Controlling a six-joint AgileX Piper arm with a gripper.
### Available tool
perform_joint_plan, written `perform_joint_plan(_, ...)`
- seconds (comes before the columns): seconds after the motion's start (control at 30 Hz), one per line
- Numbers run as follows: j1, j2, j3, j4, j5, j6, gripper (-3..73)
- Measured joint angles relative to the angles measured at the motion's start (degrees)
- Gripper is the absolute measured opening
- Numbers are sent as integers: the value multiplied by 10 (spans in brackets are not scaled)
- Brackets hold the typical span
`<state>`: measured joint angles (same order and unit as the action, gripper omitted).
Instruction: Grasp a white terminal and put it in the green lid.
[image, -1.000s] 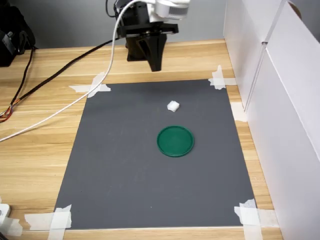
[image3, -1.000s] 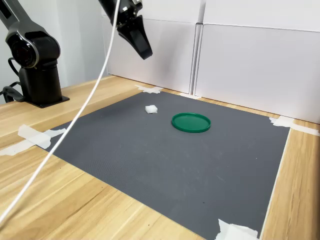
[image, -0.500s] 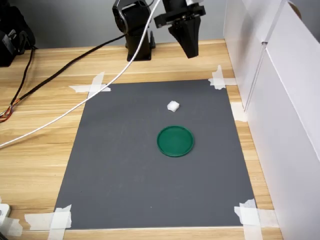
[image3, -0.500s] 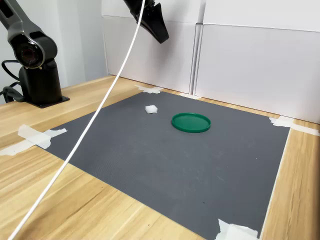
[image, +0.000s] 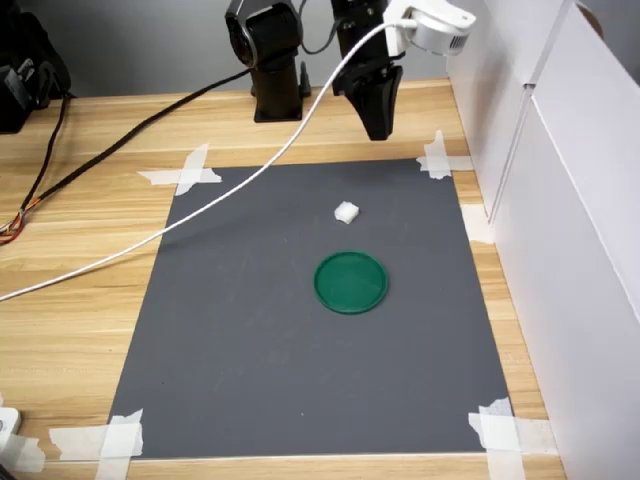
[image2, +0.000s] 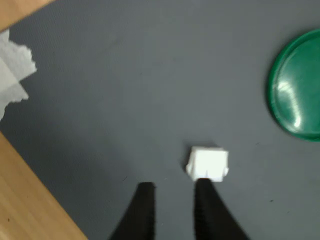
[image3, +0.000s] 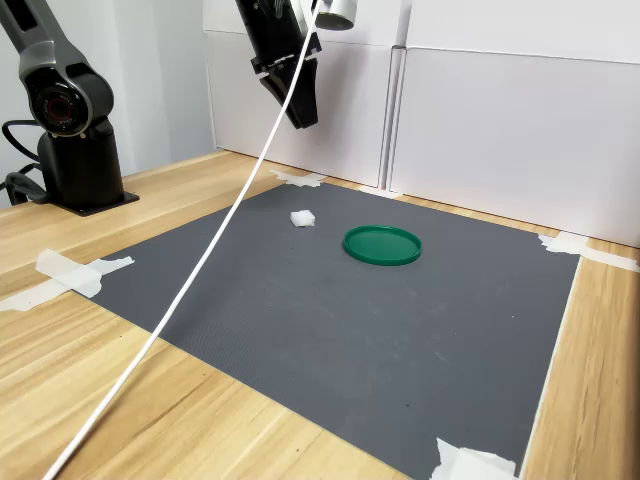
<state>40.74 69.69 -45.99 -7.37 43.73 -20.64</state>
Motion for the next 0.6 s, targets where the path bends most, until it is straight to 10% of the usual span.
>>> perform_joint_plan(0.3, 0, 22, -2, -25, 20, 12, 639)
perform_joint_plan(0.6, -75, 22, -28, -27, 49, -12, 678)
